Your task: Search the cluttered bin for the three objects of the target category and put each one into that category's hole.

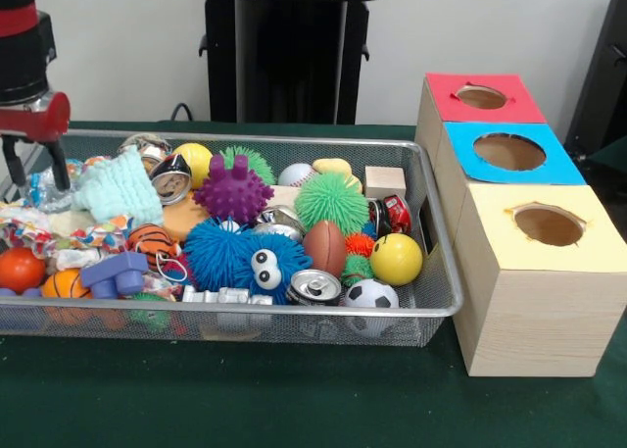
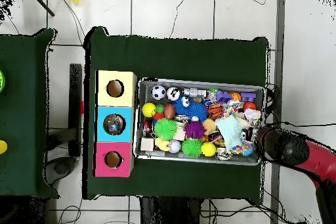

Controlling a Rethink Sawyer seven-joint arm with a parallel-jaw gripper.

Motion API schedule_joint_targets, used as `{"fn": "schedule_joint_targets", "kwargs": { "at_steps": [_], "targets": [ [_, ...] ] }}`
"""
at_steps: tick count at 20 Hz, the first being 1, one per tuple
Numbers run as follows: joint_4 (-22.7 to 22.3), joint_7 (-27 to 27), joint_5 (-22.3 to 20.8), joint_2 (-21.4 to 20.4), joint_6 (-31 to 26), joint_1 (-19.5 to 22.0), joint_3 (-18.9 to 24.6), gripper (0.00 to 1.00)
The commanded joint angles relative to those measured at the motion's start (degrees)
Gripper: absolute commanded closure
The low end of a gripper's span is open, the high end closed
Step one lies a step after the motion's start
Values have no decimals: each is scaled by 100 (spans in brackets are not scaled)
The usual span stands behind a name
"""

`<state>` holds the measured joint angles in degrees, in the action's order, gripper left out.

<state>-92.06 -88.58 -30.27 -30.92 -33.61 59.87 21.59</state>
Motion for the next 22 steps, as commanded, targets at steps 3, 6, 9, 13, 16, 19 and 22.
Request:
{"fn": "schedule_joint_targets", "kwargs": {
  "at_steps": [3,6,9,13,16,19,22],
  "targets": [
    [258,865,-528,645,165,-94,391,0],
    [228,947,-540,868,180,-52,435,0],
    [80,878,-573,658,187,-49,393,0],
    [228,981,-612,725,106,-14,453,0],
    [259,1038,-630,677,54,21,498,0],
    [244,1064,-624,576,-20,42,529,0],
    [212,1094,-670,605,8,88,550,0]
  ]
}}
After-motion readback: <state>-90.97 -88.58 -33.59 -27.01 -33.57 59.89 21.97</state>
